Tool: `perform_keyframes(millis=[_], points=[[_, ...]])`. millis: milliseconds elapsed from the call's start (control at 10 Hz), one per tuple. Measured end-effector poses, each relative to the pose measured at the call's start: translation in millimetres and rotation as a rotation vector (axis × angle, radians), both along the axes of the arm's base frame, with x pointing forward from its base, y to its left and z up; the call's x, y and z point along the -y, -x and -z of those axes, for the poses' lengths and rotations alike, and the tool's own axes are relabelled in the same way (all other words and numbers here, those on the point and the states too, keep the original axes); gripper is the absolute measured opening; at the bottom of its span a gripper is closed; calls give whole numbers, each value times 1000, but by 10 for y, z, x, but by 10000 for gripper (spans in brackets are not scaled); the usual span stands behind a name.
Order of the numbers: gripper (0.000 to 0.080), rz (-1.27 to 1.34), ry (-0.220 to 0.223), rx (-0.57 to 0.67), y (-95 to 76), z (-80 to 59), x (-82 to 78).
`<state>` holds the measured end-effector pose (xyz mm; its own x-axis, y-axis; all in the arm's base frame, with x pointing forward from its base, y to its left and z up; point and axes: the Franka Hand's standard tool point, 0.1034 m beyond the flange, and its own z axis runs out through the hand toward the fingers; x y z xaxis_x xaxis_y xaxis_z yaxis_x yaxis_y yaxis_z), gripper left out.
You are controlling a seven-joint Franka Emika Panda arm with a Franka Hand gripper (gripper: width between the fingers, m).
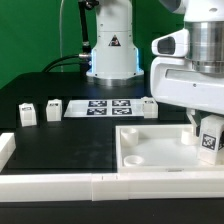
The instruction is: Assemble one leg
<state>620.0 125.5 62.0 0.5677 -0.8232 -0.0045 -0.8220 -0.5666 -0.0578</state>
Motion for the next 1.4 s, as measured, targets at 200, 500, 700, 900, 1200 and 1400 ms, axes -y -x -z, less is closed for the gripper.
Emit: perform_keyframes(millis=[200,500,700,900,1200,1400], points=[[292,127,-14,-5,-3,-2,5],[489,45,-13,-2,0,-2,-7],[619,-263,1,12,10,-15,-21],[640,-526,14,22,14,-17,-40],[649,-841,29,29,4,-2,-4],[649,-1065,40,38,2,6,18]])
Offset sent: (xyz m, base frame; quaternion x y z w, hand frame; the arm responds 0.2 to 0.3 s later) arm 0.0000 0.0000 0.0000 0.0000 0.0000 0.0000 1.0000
